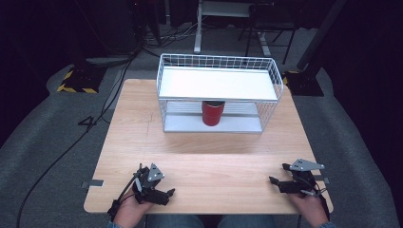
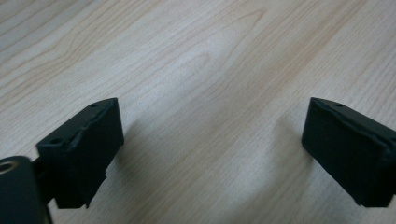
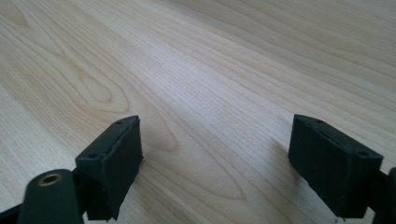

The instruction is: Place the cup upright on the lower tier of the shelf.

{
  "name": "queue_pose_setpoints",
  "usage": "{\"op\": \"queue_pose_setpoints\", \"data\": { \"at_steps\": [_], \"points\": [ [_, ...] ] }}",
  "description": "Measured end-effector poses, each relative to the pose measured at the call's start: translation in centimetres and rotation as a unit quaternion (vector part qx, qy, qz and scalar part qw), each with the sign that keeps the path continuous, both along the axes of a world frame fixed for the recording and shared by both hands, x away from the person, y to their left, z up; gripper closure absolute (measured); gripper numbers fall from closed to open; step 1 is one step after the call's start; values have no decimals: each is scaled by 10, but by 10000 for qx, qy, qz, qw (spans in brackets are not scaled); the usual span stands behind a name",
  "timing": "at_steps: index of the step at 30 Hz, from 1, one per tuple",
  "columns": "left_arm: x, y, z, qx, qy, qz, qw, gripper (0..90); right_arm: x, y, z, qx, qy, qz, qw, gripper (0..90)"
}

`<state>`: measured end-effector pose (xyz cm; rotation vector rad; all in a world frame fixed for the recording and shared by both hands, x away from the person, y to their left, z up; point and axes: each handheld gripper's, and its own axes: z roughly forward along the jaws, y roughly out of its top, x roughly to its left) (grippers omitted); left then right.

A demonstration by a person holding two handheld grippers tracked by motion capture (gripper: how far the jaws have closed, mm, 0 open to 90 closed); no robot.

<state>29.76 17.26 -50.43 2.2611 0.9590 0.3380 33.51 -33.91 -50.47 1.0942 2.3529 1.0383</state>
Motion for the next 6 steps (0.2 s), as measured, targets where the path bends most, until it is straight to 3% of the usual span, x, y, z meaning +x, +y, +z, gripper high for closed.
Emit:
{"op": "queue_pose_setpoints", "data": {
  "at_steps": [6],
  "points": [
    [2, 0, -1, -37, -19, 28, 10000, 0, 0, 0, 0, 0, 3, -2, 10000, 178]
  ]
}}
